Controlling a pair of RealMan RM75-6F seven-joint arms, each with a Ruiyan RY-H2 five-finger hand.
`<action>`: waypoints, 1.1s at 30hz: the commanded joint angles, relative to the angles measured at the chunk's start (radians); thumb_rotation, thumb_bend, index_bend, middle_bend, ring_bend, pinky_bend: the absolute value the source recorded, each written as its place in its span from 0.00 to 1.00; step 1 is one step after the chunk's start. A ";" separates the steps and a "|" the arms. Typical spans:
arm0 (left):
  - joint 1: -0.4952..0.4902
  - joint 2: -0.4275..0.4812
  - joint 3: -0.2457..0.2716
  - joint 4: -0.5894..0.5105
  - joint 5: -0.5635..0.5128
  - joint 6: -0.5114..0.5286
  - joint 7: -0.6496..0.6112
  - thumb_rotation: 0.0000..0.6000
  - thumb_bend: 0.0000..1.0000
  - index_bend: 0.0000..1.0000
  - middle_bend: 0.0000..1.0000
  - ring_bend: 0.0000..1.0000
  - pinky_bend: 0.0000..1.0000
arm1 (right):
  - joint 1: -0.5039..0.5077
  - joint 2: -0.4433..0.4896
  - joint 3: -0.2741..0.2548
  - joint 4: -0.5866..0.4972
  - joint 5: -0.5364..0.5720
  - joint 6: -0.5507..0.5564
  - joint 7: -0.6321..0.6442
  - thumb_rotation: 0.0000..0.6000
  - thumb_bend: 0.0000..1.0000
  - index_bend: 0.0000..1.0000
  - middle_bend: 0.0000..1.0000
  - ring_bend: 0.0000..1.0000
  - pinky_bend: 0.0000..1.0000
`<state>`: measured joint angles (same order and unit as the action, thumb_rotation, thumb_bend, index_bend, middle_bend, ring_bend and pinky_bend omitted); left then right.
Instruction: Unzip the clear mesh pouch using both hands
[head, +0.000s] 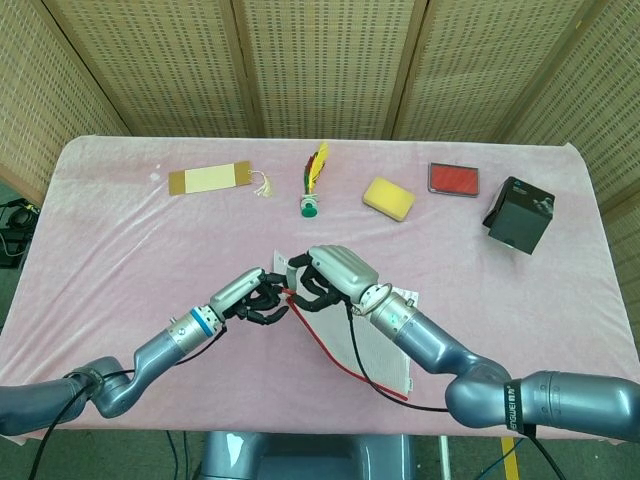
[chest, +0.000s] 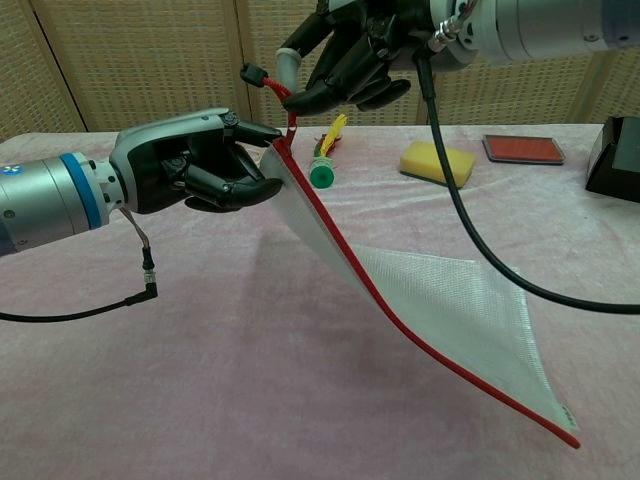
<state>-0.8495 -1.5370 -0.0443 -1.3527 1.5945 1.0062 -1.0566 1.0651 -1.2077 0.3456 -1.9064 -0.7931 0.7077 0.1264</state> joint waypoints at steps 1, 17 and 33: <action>0.002 -0.004 -0.007 -0.005 -0.013 -0.003 0.001 1.00 0.71 0.76 1.00 0.99 1.00 | -0.004 0.002 0.001 0.000 -0.005 -0.001 0.005 1.00 0.89 0.79 0.98 0.96 1.00; -0.001 0.058 -0.081 -0.109 -0.116 -0.042 0.033 1.00 0.89 0.89 1.00 0.99 1.00 | -0.065 0.025 -0.002 -0.015 -0.133 0.036 0.031 1.00 0.89 0.80 0.98 0.96 1.00; 0.009 0.093 -0.164 -0.187 -0.234 -0.099 0.065 1.00 0.93 0.91 1.00 0.99 1.00 | -0.109 0.013 -0.059 -0.008 -0.285 0.061 -0.005 1.00 0.89 0.80 0.98 0.96 1.00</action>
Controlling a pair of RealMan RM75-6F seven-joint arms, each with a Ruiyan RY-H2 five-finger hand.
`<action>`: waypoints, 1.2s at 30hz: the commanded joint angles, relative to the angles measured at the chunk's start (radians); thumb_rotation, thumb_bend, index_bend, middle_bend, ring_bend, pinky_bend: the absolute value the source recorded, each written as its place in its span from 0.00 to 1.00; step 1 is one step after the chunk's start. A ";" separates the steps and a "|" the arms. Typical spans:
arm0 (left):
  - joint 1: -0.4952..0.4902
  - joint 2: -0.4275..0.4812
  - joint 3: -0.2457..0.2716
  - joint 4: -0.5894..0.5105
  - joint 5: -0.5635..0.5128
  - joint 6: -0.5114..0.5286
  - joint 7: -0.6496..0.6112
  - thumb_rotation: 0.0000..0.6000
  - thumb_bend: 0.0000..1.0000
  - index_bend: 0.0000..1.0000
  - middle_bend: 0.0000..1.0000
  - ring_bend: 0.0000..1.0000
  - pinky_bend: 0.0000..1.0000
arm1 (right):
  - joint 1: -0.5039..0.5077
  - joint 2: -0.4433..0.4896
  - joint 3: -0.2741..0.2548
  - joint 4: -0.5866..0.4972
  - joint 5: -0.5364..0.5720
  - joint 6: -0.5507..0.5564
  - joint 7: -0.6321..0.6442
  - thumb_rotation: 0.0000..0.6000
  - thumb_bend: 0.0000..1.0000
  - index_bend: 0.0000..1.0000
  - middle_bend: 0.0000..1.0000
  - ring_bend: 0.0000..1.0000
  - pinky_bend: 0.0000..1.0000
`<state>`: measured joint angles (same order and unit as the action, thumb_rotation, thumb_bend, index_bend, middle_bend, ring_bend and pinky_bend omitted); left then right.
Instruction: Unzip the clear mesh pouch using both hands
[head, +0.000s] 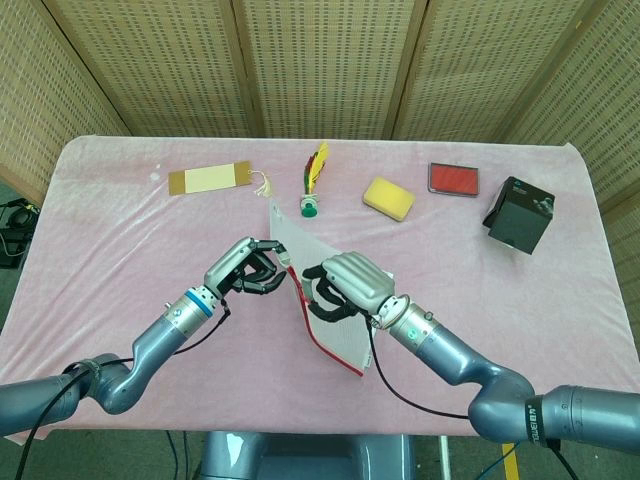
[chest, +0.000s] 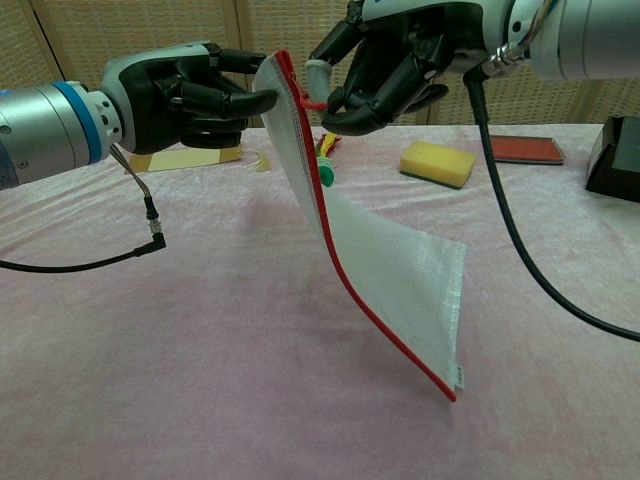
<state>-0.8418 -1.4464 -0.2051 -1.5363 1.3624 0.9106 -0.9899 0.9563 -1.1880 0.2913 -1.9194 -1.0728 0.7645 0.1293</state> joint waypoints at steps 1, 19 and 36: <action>0.002 0.004 -0.006 -0.005 -0.002 -0.005 -0.001 1.00 0.93 0.91 1.00 0.99 1.00 | 0.000 -0.009 -0.005 0.007 -0.006 0.006 -0.011 1.00 0.89 0.80 0.98 0.96 1.00; 0.018 0.036 -0.077 -0.057 -0.027 -0.002 -0.021 1.00 0.93 0.91 1.00 0.99 1.00 | -0.012 -0.014 -0.031 0.034 -0.017 -0.001 -0.035 1.00 0.89 0.82 0.98 0.96 1.00; 0.039 0.084 -0.138 -0.118 -0.061 0.018 -0.001 1.00 0.93 0.91 1.00 0.99 1.00 | -0.036 0.001 -0.060 0.075 -0.024 -0.027 -0.023 1.00 0.89 0.83 0.98 0.96 1.00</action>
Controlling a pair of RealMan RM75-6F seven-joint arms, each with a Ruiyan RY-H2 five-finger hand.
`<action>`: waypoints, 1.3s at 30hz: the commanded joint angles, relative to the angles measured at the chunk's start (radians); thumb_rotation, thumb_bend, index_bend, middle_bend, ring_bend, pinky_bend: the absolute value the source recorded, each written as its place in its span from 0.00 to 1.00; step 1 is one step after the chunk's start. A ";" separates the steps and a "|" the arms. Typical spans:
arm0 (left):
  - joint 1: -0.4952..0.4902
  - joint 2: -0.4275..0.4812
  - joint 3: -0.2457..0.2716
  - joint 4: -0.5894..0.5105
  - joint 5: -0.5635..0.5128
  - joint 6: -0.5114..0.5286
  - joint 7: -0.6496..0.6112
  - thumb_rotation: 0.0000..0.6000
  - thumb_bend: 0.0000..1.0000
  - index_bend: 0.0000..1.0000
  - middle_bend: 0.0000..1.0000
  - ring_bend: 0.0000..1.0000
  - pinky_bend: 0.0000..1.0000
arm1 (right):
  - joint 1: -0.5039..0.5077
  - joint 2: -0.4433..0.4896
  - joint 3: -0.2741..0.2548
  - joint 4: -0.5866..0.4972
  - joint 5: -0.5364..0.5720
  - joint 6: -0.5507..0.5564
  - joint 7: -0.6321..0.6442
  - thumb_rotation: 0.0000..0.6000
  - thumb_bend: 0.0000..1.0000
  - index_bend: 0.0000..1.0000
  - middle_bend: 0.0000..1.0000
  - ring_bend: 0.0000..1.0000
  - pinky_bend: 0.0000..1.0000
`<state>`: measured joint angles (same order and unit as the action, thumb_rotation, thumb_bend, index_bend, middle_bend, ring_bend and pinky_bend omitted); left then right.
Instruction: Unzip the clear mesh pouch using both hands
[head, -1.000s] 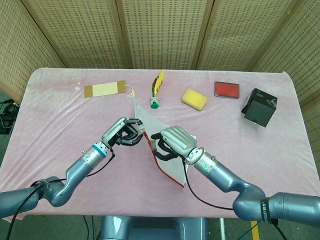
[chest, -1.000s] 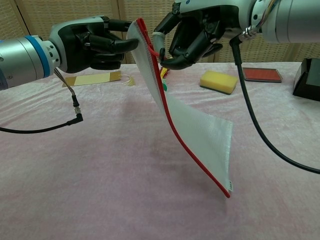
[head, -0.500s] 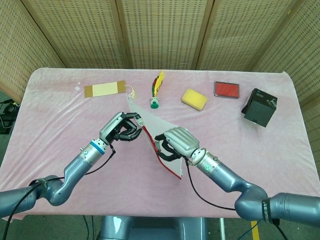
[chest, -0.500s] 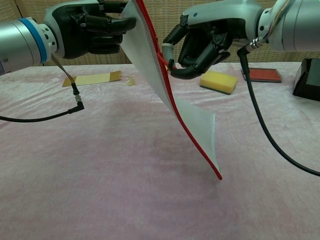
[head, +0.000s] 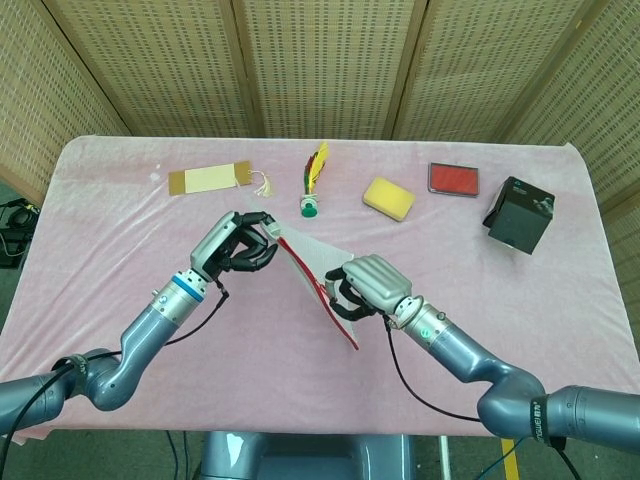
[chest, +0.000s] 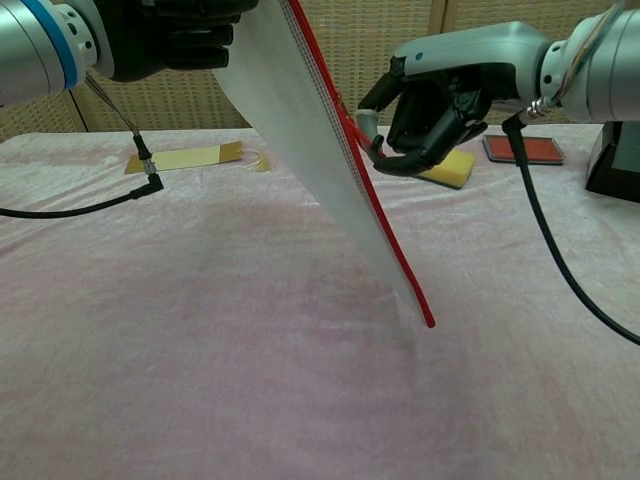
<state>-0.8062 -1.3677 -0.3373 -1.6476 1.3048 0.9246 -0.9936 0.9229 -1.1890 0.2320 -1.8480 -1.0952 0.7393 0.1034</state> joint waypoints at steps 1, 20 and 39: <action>0.005 0.008 -0.008 -0.010 -0.004 0.005 0.003 1.00 0.93 0.91 1.00 0.99 1.00 | -0.003 0.003 -0.001 0.005 -0.003 -0.003 0.004 1.00 0.89 0.83 0.98 0.96 1.00; 0.054 0.071 -0.067 -0.006 -0.030 0.029 -0.086 1.00 0.93 0.91 1.00 0.99 1.00 | -0.035 0.026 -0.008 0.044 -0.018 -0.008 0.036 1.00 0.89 0.83 0.98 0.96 1.00; 0.089 0.120 -0.103 0.013 -0.031 0.037 -0.177 1.00 0.93 0.91 1.00 0.99 1.00 | -0.067 0.033 -0.027 0.098 -0.014 -0.022 0.051 1.00 0.89 0.83 0.98 0.96 1.00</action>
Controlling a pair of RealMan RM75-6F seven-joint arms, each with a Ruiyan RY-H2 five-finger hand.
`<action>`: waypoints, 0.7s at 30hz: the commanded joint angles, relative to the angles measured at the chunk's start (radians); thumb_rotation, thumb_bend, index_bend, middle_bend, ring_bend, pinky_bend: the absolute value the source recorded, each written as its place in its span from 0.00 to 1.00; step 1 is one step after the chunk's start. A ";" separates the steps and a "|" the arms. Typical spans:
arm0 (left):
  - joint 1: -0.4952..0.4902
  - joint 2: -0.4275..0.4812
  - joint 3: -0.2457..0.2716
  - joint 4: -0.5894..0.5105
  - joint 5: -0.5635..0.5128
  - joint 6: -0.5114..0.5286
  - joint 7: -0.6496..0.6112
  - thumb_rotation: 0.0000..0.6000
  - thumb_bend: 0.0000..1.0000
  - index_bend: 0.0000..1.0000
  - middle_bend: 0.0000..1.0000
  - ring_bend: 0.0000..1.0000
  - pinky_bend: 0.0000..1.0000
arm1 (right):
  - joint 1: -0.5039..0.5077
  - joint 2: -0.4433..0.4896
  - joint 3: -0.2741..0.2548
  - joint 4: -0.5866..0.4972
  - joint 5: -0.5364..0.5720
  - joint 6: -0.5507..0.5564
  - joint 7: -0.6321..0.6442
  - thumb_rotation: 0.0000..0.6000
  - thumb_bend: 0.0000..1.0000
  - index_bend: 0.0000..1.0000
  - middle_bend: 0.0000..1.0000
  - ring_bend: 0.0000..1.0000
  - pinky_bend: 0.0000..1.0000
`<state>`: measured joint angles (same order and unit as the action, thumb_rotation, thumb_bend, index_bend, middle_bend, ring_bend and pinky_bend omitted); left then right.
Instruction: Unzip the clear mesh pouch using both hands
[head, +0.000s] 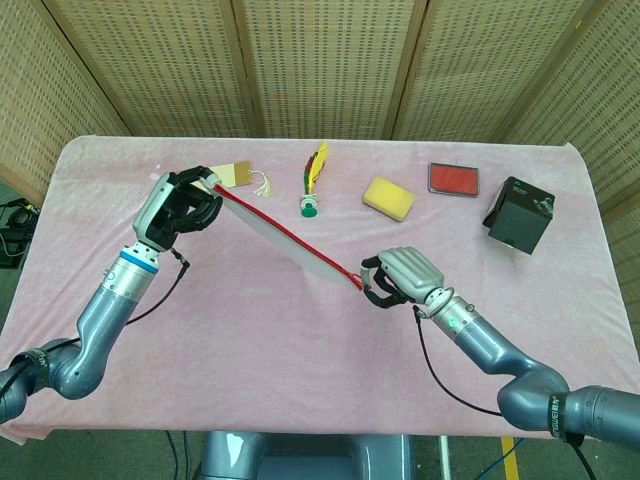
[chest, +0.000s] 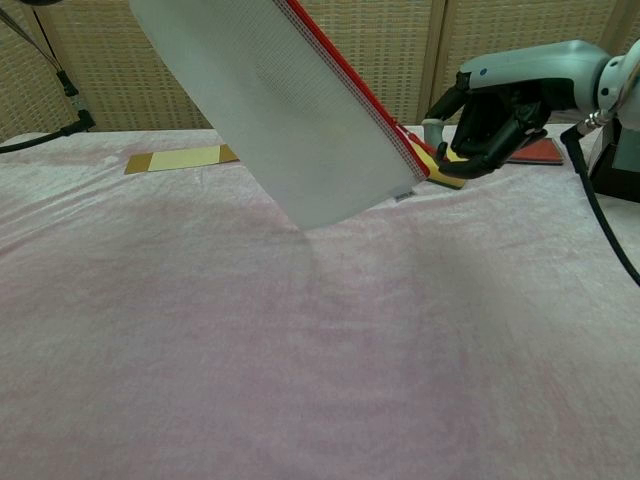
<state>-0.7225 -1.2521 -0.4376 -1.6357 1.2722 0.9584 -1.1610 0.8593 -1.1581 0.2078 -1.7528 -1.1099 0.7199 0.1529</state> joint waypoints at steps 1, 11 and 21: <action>0.007 0.007 -0.004 0.001 0.003 0.004 -0.014 1.00 0.93 0.91 1.00 0.99 1.00 | -0.004 0.003 -0.004 0.004 0.000 -0.004 0.002 1.00 0.89 0.83 0.98 0.96 1.00; 0.018 0.024 -0.013 0.006 0.010 0.009 -0.051 1.00 0.93 0.91 1.00 0.99 1.00 | -0.022 0.009 -0.015 0.022 -0.002 -0.014 0.010 1.00 0.89 0.83 0.98 0.96 1.00; 0.015 0.023 -0.011 0.017 0.005 -0.008 -0.069 1.00 0.93 0.91 1.00 0.99 1.00 | -0.032 0.003 -0.013 0.035 -0.005 -0.015 0.018 1.00 0.89 0.83 0.98 0.96 1.00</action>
<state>-0.7065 -1.2278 -0.4498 -1.6204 1.2768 0.9509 -1.2291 0.8276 -1.1544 0.1941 -1.7182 -1.1147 0.7045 0.1712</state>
